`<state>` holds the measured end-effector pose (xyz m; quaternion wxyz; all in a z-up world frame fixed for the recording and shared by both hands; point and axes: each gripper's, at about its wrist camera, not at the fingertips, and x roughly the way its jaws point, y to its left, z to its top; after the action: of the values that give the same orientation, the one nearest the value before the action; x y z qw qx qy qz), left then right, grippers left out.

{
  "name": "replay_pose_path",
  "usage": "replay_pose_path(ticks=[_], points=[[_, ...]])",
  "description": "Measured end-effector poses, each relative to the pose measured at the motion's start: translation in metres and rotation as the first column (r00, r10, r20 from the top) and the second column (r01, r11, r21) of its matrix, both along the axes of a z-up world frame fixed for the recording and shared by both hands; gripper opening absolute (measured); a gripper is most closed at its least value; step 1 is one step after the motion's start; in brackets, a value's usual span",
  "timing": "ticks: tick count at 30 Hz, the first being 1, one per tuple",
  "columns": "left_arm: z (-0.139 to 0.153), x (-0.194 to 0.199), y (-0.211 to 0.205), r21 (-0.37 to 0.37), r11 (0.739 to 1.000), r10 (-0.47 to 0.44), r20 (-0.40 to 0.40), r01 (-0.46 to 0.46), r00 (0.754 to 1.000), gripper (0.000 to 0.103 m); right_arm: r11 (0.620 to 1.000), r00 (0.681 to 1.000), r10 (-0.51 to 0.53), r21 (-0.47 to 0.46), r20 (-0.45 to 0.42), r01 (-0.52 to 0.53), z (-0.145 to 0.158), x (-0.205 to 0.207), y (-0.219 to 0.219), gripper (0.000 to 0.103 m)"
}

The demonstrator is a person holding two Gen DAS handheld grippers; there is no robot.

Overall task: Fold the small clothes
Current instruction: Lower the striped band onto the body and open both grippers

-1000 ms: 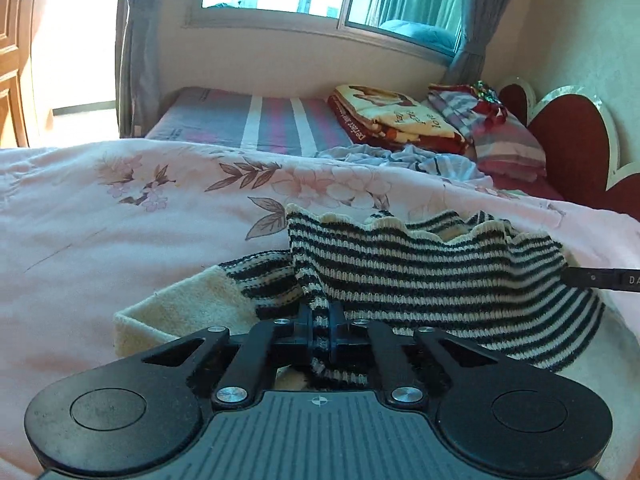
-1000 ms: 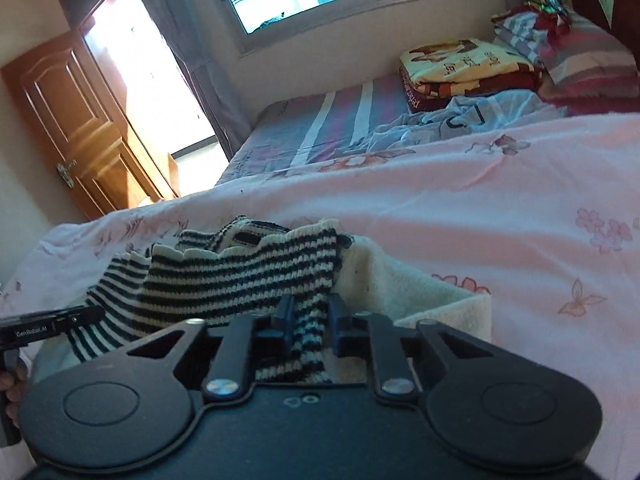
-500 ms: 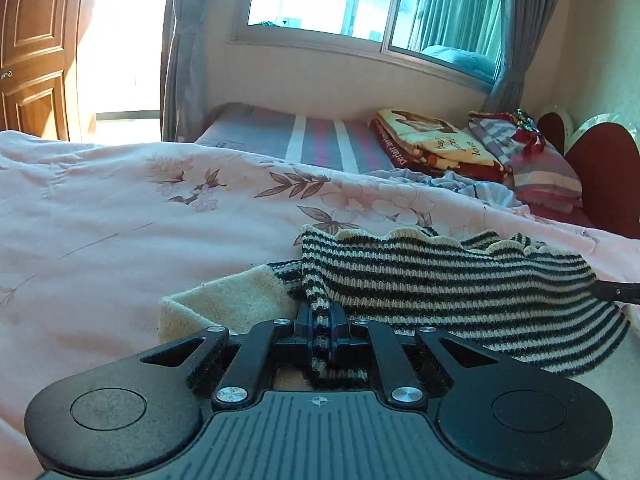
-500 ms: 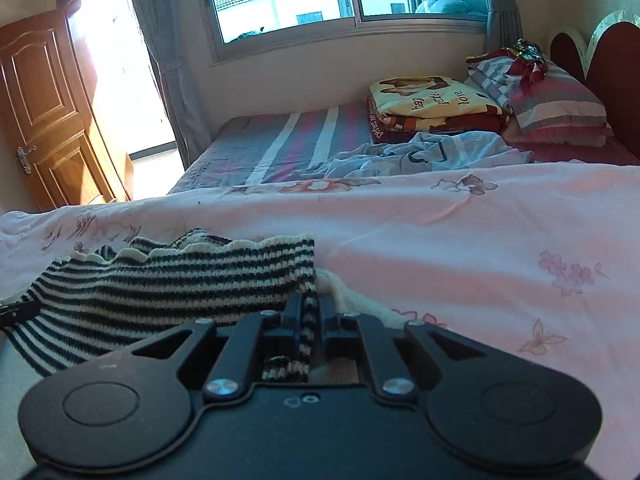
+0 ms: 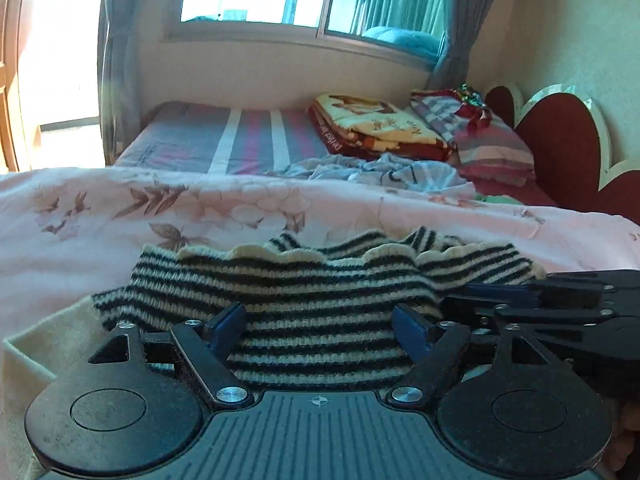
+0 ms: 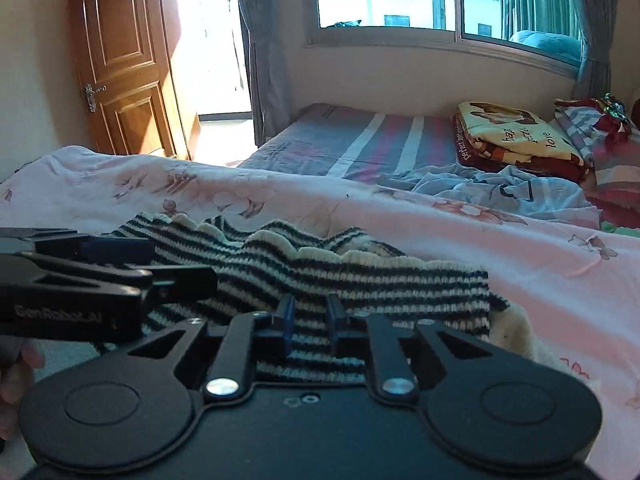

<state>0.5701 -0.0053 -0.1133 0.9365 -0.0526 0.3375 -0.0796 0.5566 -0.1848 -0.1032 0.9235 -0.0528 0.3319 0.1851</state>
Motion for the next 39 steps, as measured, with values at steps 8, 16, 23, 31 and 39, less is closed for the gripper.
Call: replay_pose_path(ticks=[8, 16, 23, 31, 39], points=[[-0.002, -0.014, 0.042, 0.138, 0.990, 0.037, 0.029, -0.040, 0.999, 0.070, 0.992, 0.992, -0.123, -0.035, 0.016, 0.123, 0.001, 0.008, -0.068, 0.011], [0.020, -0.074, -0.005, 0.116, 0.993, -0.036, 0.103, 0.024, 0.994, 0.073, 0.998, 0.997, 0.013, 0.058, 0.077, -0.017, 0.021, -0.067, -0.034, 0.047], [0.003, -0.090, -0.009, 0.090, 0.996, -0.005, 0.056, 0.000, 0.998, 0.075, 0.993, 0.993, 0.085, -0.091, 0.082, -0.077, 0.002, -0.088, -0.005, 0.045], [0.001, -0.115, 0.056, 0.123, 0.986, 0.102, 0.055, -0.108, 0.993, 0.075, 0.984, 0.983, -0.178, -0.016, 0.047, 0.179, 0.002, -0.084, -0.090, 0.059], [0.015, -0.147, 0.002, 0.068, 0.998, -0.002, 0.101, -0.005, 0.995, 0.075, 1.000, 0.993, -0.008, 0.015, 0.119, 0.006, 0.022, -0.132, -0.020, 0.035]])
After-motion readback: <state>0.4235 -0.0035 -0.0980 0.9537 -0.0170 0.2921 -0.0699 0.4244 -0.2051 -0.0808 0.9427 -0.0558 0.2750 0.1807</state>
